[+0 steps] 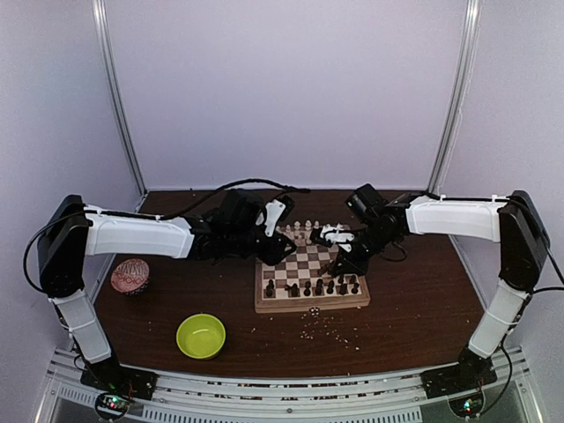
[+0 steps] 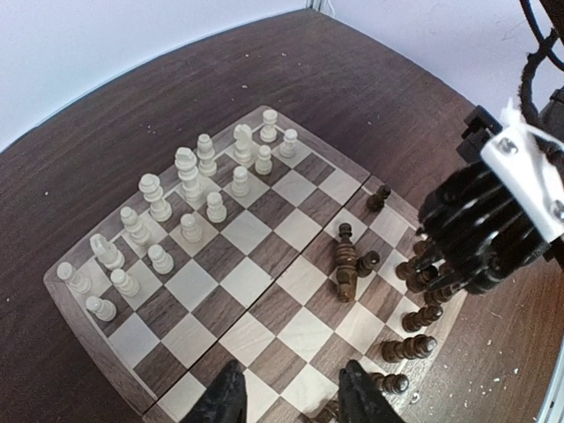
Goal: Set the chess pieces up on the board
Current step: Place the pawn at c7.
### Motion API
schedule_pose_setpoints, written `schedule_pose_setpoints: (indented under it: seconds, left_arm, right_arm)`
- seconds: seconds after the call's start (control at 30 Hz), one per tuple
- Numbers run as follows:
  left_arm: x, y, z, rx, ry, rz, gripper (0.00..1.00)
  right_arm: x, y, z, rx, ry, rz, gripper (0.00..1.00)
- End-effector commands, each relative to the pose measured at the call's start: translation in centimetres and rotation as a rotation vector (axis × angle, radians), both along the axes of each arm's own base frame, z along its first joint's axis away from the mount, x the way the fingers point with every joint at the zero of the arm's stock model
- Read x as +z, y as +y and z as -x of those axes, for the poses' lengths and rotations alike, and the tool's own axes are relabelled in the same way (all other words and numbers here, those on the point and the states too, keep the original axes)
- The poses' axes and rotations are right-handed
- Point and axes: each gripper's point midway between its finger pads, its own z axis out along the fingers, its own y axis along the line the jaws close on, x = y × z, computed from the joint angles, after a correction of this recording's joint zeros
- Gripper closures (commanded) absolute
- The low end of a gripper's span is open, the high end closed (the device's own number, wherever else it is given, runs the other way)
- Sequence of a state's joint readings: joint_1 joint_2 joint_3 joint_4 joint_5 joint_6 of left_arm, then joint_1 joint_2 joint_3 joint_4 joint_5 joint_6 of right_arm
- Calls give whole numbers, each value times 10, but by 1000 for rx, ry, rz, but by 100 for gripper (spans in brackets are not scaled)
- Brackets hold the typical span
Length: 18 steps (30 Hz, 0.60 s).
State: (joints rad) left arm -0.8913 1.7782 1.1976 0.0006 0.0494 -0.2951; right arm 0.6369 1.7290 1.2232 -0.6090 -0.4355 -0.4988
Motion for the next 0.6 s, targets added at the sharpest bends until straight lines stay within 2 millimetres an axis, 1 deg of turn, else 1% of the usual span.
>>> schedule_pose_setpoints:
  seconds: [0.0, 0.57]
  left_arm:
    - [11, 0, -5, 16, -20, 50, 61]
    - [6, -4, -6, 13, -2, 62, 61]
  right_arm:
    - [-8, 3, -9, 11, -48, 47, 89]
    - [-15, 16, -9, 21, -38, 53, 87]
